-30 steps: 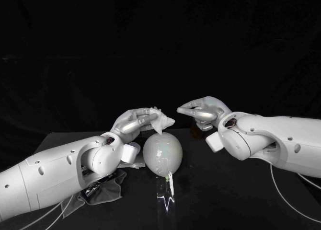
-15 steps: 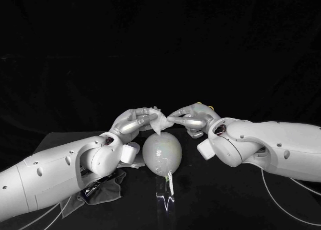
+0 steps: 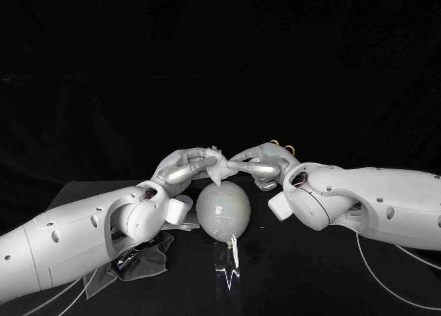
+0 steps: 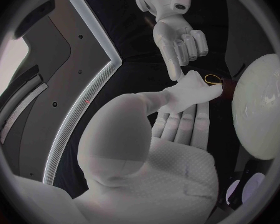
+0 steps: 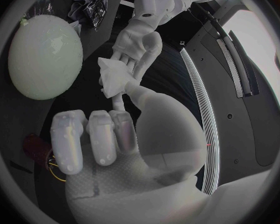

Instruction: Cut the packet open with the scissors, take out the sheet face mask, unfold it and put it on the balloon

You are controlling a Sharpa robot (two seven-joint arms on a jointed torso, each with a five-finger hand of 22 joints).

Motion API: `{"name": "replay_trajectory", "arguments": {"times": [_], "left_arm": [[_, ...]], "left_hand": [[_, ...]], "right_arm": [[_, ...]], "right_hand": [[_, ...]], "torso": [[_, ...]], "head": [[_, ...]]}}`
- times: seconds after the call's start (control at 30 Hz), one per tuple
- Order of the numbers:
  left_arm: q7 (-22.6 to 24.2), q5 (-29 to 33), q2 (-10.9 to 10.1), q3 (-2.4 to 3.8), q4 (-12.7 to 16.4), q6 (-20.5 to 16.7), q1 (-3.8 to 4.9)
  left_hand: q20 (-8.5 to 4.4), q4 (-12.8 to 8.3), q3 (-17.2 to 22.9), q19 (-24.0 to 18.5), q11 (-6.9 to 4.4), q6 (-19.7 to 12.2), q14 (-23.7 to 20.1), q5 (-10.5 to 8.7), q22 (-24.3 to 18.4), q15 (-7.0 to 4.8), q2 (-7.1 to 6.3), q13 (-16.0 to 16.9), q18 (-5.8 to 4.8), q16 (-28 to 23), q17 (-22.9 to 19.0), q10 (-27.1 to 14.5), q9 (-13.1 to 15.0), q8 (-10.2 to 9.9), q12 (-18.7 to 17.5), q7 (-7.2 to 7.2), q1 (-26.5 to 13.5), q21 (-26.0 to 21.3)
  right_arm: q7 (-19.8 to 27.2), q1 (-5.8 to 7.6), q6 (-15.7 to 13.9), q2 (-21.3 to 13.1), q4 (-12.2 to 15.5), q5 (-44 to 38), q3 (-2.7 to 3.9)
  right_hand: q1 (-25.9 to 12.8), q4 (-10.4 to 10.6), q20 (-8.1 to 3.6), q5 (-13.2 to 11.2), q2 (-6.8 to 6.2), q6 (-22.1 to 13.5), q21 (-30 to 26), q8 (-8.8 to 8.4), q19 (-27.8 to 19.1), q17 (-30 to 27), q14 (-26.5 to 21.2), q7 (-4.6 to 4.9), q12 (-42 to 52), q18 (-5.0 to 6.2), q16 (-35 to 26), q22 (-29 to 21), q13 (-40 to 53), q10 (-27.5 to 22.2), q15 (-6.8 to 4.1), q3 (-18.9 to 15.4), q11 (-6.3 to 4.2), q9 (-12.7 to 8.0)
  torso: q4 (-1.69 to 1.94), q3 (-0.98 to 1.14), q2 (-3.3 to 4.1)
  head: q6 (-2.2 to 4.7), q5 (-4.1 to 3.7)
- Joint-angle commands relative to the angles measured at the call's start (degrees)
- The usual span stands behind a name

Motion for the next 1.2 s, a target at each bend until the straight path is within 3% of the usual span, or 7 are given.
{"name": "replay_trajectory", "arguments": {"times": [0.03,0.3,0.53,0.83,1.2], "left_arm": [[0.25,-1.19,0.04,0.08,0.17,-0.73,0.07],[-0.12,-1.76,0.01,0.08,0.12,-1.52,0.07],[-0.34,-2.23,0.03,0.08,0.18,-1.57,0.07],[-0.47,-2.60,0.03,0.08,0.30,-1.38,0.07],[-0.43,-2.71,0.02,0.08,0.42,-1.31,0.07]], "left_hand": [[-0.08,-0.09,0.25,0.04,-0.18,-0.27,0.31,0.15,0.00,0.17,0.71,-0.01,0.46,-0.37,-0.10,-0.41,5.77,0.36,-0.26,1.60,0.01,0.15],[-0.07,-0.17,0.34,-0.13,-0.18,-0.28,0.21,0.15,-0.03,0.20,0.70,0.00,0.44,-0.53,-0.16,-0.48,5.81,0.51,-0.24,1.58,0.05,0.10],[-0.07,-0.22,0.37,-0.17,-0.17,-0.28,0.15,0.15,-0.04,0.22,0.69,0.00,0.44,-0.60,-0.19,-0.52,5.83,0.56,-0.24,1.57,0.07,0.10],[-0.08,-0.28,0.40,-0.18,-0.17,-0.27,0.09,0.15,-0.03,0.23,0.67,0.00,0.45,-0.69,-0.22,-0.56,5.84,0.63,-0.23,1.54,0.10,0.12],[-0.08,-0.33,0.42,-0.16,-0.15,-0.26,0.05,0.15,-0.03,0.24,0.66,0.00,0.46,-0.75,-0.24,-0.58,5.85,0.68,-0.23,1.51,0.11,0.15]], "right_arm": [[0.93,-0.05,0.09,0.09,0.20,0.40,0.02],[2.04,-0.06,-0.35,0.10,0.39,1.71,0.02],[2.99,-0.09,-1.09,0.57,0.12,2.82,0.02],[4.03,-0.13,-2.42,1.36,-0.54,4.22,0.03],[4.21,-0.16,-3.08,1.96,-1.33,5.21,0.03]], "right_hand": [[-0.35,0.26,-0.28,-0.22,-0.78,0.12,0.32,-0.40,6.02,15.08,6.18,0.52,0.05,-0.36,0.40,15.07,14.83,5.85,0.05,-0.45,0.16,-0.25],[-0.90,0.74,-0.18,-0.27,-0.84,0.37,0.32,-0.73,6.02,15.08,6.18,0.57,0.14,-0.36,0.40,15.07,14.88,5.89,0.15,-0.81,0.24,-0.55],[0.23,0.48,-0.19,-0.27,0.37,1.38,0.32,-0.91,6.02,15.08,6.18,0.24,0.42,-0.36,0.40,15.07,15.04,6.04,-0.01,-0.02,-0.02,-0.88],[3.22,-1.56,-0.67,-0.40,2.30,3.72,0.32,-0.45,6.02,15.08,6.18,-0.67,0.49,-0.36,0.40,15.07,15.08,6.08,-0.65,2.17,-0.80,-0.95],[3.29,-1.69,-0.72,-0.42,2.34,3.85,0.32,-0.41,6.02,15.08,6.18,-0.71,0.49,-0.36,0.40,15.07,15.08,6.08,-0.69,2.24,-0.85,-0.93]], "torso": [[-0.01,-0.01,0.01],[0.03,-0.02,-0.02],[0.04,-0.05,-0.01],[0.03,-0.05,-0.02],[0.02,-0.06,-0.02]], "head": [[0.01,-0.06],[0.00,-0.14],[-0.01,-0.16],[-0.04,-0.27],[-0.06,-0.34]]}}
